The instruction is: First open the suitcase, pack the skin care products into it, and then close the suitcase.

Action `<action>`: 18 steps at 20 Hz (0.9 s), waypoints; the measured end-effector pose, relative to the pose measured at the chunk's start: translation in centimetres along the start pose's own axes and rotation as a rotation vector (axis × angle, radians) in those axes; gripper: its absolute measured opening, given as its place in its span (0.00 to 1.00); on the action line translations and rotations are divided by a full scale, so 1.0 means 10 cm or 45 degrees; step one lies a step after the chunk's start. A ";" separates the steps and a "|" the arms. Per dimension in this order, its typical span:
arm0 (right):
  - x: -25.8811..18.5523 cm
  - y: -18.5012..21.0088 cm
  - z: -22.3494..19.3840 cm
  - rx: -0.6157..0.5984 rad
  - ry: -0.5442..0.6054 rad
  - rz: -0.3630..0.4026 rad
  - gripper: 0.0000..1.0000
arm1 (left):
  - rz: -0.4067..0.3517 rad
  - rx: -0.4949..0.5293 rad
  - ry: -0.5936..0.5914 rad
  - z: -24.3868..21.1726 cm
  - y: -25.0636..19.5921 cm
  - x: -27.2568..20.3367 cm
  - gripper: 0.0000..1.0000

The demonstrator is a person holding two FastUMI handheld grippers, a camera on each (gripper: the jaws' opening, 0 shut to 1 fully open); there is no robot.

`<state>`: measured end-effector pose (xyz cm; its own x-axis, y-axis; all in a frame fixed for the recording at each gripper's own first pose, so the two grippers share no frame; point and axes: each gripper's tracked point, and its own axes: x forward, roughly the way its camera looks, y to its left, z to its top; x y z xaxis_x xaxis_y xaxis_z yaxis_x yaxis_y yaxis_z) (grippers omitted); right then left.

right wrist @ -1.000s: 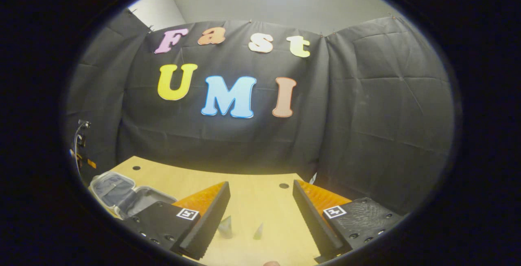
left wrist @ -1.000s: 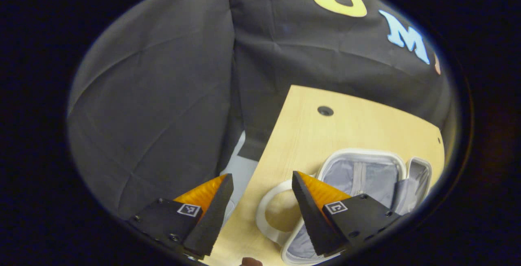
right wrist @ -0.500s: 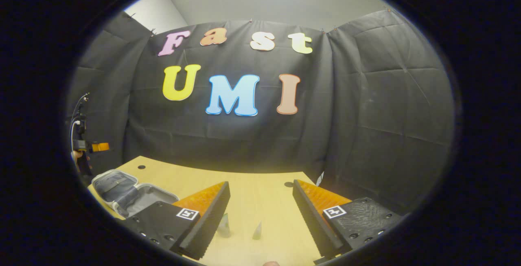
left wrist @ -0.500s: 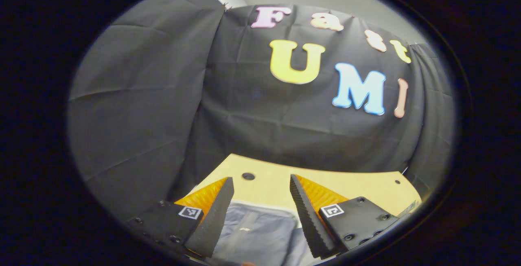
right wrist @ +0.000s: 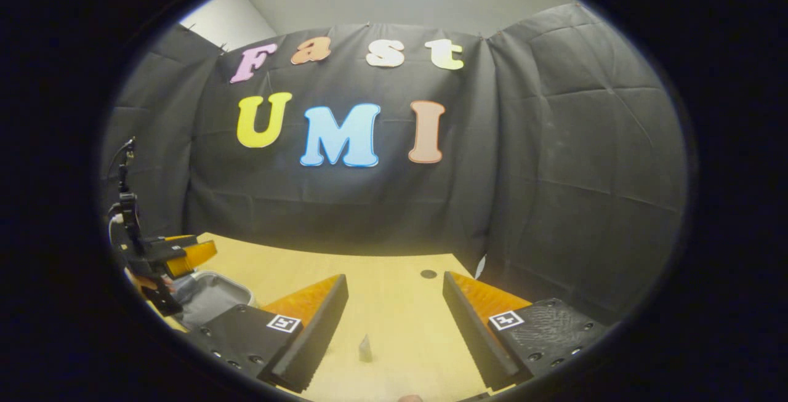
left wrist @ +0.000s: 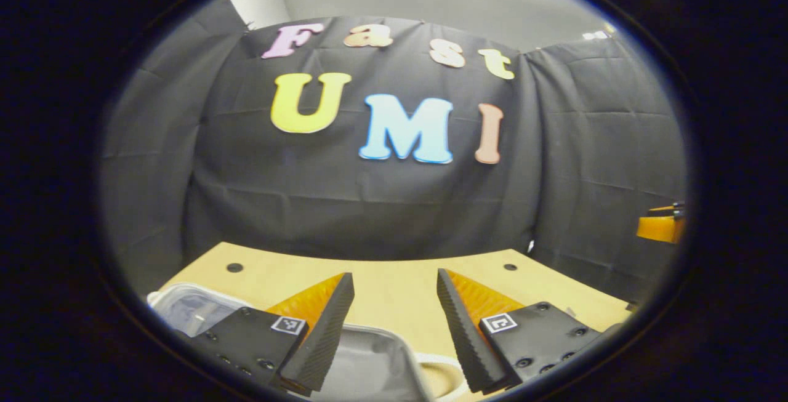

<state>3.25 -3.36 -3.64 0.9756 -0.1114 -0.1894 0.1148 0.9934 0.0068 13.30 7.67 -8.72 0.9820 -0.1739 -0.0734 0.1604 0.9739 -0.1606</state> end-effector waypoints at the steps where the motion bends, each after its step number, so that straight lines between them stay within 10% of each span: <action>1: 0.01 -0.03 -0.01 -0.002 0.003 0.004 0.94 | -0.045 0.014 0.001 -0.07 -0.25 0.03 0.88; 7: 0.16 -0.18 -0.25 0.001 0.068 0.044 0.94 | -0.249 0.073 0.059 -0.79 -1.58 0.31 0.87; 14: 0.29 -0.27 -0.46 -0.020 0.119 0.110 0.94 | -0.248 0.070 0.299 -2.07 -1.91 0.61 0.89; 18: 0.34 -0.16 -0.72 -0.006 0.183 0.171 0.94 | -0.148 0.063 0.385 -2.39 -1.77 0.73 0.63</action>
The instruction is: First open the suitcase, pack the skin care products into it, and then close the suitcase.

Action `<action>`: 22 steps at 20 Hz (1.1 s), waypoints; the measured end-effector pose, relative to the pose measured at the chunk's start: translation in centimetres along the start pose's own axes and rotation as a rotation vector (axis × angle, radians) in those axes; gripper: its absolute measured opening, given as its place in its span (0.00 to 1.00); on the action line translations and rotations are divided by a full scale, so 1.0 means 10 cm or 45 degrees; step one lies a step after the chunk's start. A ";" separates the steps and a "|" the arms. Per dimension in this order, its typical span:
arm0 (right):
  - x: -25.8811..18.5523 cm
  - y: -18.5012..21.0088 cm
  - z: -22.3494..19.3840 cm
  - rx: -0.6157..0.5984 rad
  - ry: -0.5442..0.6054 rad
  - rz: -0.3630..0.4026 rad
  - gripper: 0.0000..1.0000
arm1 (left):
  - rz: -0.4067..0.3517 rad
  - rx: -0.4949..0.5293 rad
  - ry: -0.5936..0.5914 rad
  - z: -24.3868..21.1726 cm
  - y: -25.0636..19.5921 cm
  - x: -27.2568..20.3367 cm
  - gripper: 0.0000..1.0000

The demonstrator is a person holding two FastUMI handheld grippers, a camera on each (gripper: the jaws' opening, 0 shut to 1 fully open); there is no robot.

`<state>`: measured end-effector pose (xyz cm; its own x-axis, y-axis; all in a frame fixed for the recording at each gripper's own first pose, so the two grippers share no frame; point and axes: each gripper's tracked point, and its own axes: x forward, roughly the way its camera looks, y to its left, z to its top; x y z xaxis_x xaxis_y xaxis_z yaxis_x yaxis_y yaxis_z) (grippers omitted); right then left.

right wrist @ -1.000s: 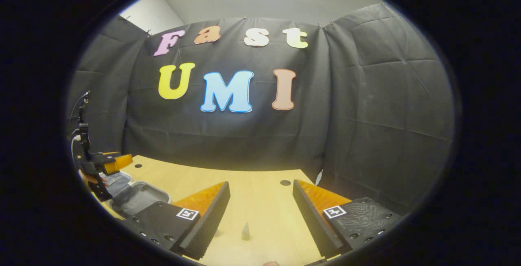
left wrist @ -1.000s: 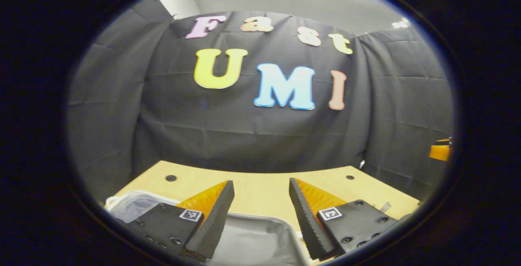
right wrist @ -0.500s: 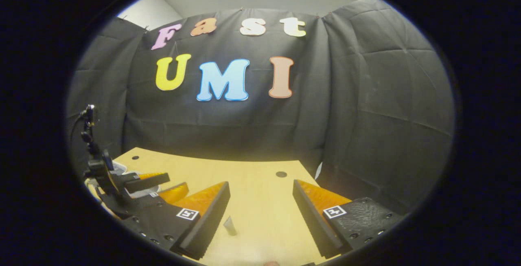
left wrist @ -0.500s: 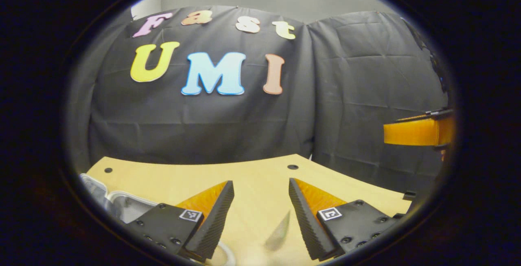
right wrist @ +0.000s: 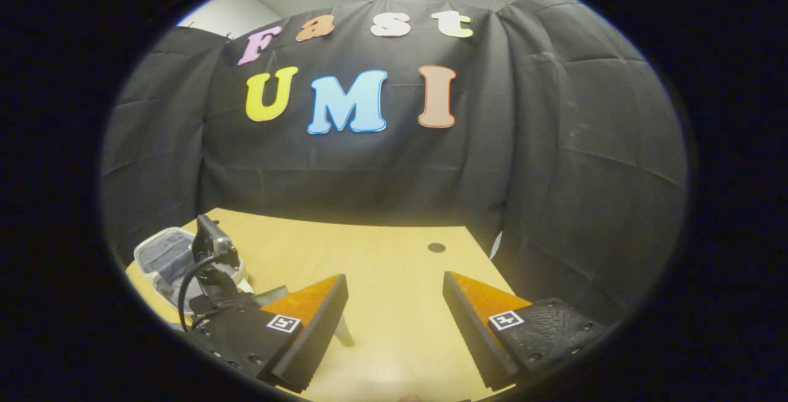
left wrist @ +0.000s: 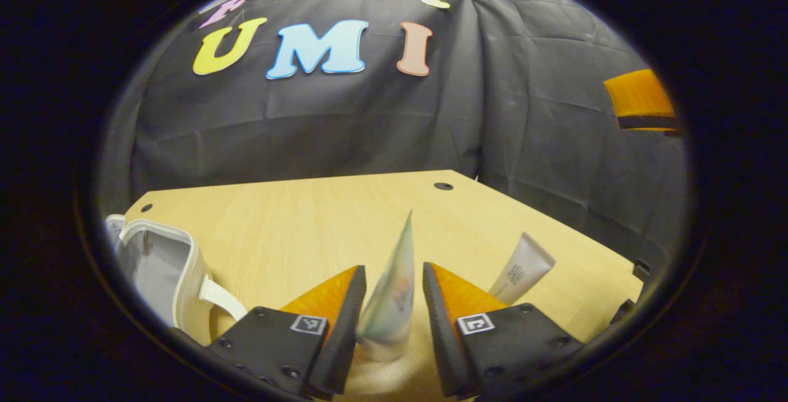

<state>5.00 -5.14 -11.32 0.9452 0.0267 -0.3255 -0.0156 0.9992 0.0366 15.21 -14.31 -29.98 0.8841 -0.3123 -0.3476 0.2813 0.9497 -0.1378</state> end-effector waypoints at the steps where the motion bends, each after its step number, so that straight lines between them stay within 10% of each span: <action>1: 0.03 0.07 -0.08 -0.013 0.019 0.030 0.94 | -0.007 -0.002 -0.004 0.00 -0.01 0.02 0.51; 7: 0.30 0.34 -0.26 0.041 0.076 0.160 0.95 | 0.001 -0.200 0.115 0.16 0.12 -0.25 0.38; 11: 0.72 0.73 -1.05 0.116 0.324 0.270 0.88 | 0.081 -0.324 0.083 0.88 0.47 -1.30 0.37; 14: 0.84 0.74 -1.57 0.145 0.495 0.236 0.71 | 0.147 -0.393 0.060 1.17 0.92 -1.86 0.37; 18: 0.84 0.72 -1.70 0.252 0.591 0.101 0.22 | 0.322 -0.468 0.127 0.95 1.96 -2.25 0.37; 22: 0.32 1.18 -1.46 0.336 0.592 0.133 0.18 | 0.421 -0.471 0.388 0.19 2.82 -2.15 0.37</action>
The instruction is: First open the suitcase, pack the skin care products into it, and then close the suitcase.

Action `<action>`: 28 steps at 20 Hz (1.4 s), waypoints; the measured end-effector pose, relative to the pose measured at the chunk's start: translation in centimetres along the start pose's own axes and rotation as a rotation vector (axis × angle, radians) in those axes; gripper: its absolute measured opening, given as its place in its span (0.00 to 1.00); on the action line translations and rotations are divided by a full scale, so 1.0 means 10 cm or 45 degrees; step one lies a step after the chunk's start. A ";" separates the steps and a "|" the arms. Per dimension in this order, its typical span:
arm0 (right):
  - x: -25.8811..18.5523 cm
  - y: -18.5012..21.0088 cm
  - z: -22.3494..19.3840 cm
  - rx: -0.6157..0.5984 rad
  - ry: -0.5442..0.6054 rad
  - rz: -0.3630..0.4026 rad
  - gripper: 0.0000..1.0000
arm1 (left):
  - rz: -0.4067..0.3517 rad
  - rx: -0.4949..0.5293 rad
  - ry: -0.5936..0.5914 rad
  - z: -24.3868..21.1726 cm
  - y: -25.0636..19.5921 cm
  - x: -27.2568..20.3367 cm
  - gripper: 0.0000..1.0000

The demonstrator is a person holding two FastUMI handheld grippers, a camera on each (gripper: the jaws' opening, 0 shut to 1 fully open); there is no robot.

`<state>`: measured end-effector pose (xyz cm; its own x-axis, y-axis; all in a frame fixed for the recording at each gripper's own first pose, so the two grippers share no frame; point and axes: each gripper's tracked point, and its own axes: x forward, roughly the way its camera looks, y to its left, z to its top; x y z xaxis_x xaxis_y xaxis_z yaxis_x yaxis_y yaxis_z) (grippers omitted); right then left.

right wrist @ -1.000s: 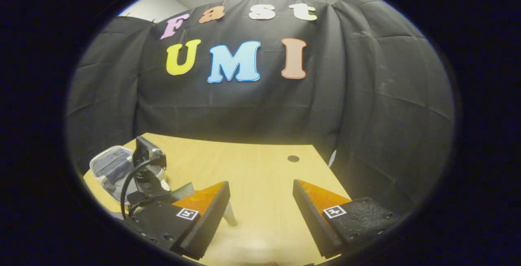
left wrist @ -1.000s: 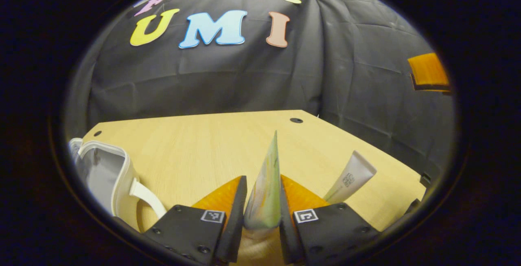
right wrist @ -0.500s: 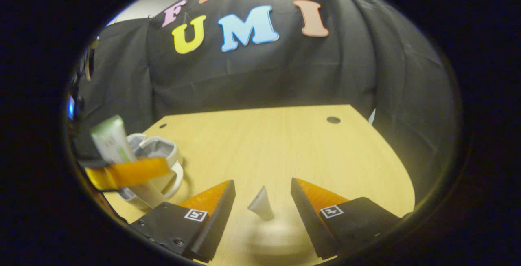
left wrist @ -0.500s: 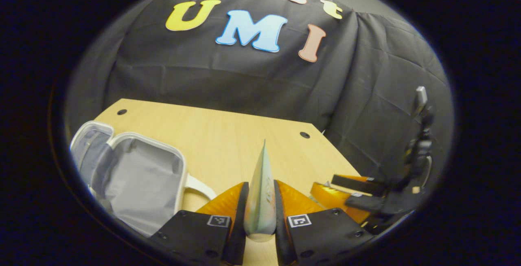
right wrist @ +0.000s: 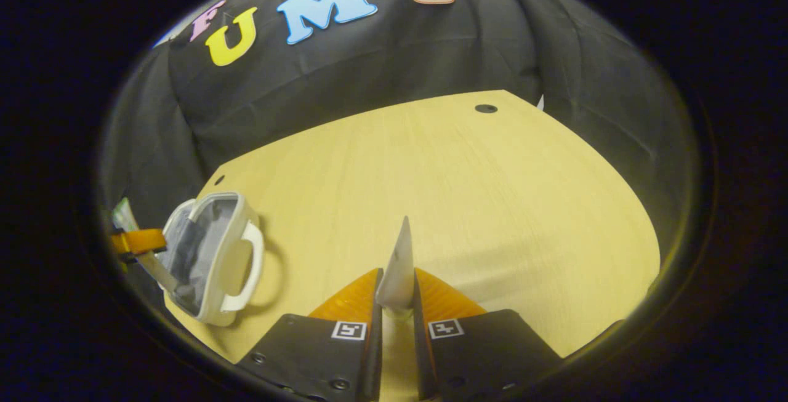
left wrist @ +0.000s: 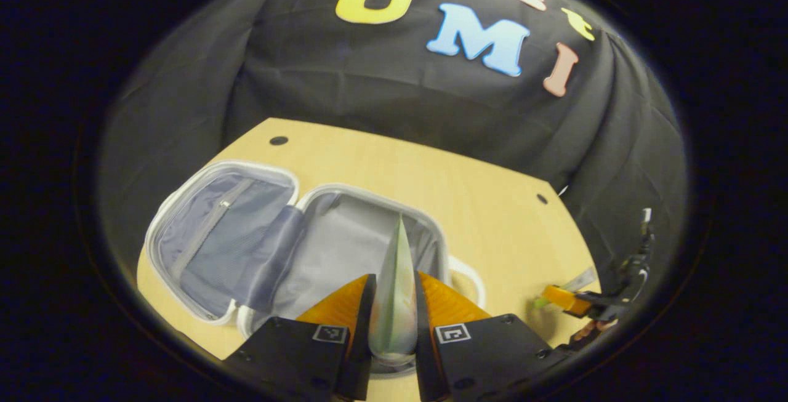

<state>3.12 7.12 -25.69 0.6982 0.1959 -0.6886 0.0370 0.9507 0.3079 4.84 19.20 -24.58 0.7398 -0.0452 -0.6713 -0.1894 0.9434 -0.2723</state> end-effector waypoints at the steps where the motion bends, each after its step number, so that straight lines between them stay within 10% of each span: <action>1: -0.15 0.18 -0.03 -0.017 -0.006 0.024 0.18 | 0.028 0.019 0.076 -0.09 0.15 0.09 0.37; 8: -0.71 1.47 -0.20 -0.047 -0.012 0.199 0.21 | 0.041 0.219 0.276 -0.38 0.73 0.43 0.45; 11: -0.69 1.96 -0.25 -0.080 0.014 0.271 0.22 | -0.051 0.198 0.106 -0.11 0.64 0.13 0.81; 16: -0.27 2.64 -0.46 -0.134 0.182 0.393 0.23 | -0.110 0.136 -0.218 0.39 0.96 -0.74 0.83; 21: 0.28 2.85 -0.65 -0.202 0.280 0.350 0.20 | 0.091 0.047 -0.342 0.52 1.94 -1.30 0.84; 24: 0.14 2.83 -0.46 -0.204 0.153 0.349 0.89 | 0.202 0.023 -0.373 0.62 2.54 -1.44 0.83; 28: -0.20 2.59 0.06 -0.288 -0.146 0.245 0.96 | 0.298 -0.004 -0.402 0.86 3.31 -1.46 0.84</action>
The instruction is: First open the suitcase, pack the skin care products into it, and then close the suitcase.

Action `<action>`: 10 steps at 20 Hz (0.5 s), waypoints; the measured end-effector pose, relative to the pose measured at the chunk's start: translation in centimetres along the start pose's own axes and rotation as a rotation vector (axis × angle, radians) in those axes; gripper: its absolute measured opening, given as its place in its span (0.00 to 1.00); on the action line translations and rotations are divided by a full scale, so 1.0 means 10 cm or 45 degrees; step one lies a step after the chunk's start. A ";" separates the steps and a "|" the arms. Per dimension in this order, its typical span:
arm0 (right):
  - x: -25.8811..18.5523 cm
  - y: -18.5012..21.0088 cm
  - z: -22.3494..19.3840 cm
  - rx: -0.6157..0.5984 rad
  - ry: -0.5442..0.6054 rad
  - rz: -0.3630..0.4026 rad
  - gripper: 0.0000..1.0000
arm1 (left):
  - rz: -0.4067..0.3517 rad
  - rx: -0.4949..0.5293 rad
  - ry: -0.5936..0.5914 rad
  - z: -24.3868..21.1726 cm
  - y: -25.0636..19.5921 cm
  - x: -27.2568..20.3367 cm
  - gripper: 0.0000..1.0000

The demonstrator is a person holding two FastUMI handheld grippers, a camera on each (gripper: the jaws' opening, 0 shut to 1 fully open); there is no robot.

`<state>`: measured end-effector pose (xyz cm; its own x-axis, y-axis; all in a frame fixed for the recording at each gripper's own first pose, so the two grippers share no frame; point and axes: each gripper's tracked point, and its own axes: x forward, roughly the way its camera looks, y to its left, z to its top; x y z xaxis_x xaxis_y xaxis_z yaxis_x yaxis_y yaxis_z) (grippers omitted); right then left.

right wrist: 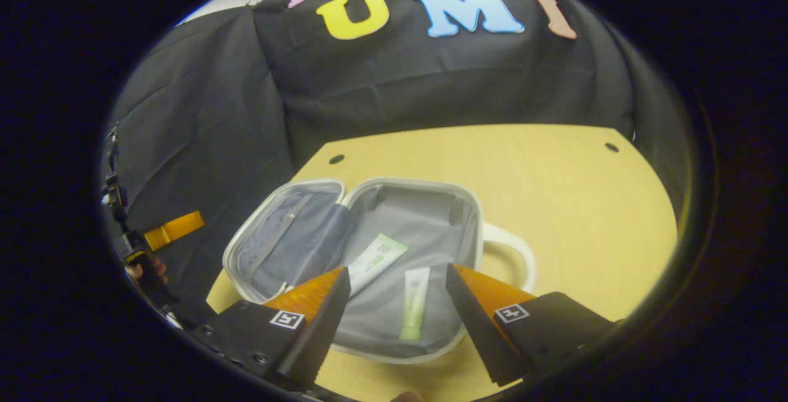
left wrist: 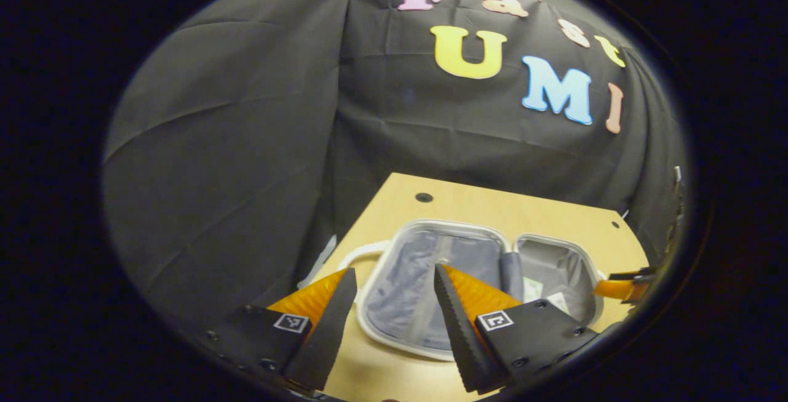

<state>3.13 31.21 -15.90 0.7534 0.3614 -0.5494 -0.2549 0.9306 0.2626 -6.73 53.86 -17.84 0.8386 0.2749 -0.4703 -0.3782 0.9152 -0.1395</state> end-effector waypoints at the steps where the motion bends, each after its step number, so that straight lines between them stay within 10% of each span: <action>1: -0.11 -0.10 0.13 -0.033 -0.060 -0.041 0.95 | 0.003 -0.010 0.016 0.00 0.14 0.09 0.84; 10: -1.08 -1.05 0.92 -0.130 -0.397 -0.476 0.95 | -0.130 -0.162 0.333 -0.43 1.02 1.41 0.84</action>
<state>3.22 16.96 -5.45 0.9460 -0.0184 -0.3236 0.0213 0.9998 0.0052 -0.41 65.80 -29.65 0.7513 0.0832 -0.6547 -0.3573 0.8853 -0.2975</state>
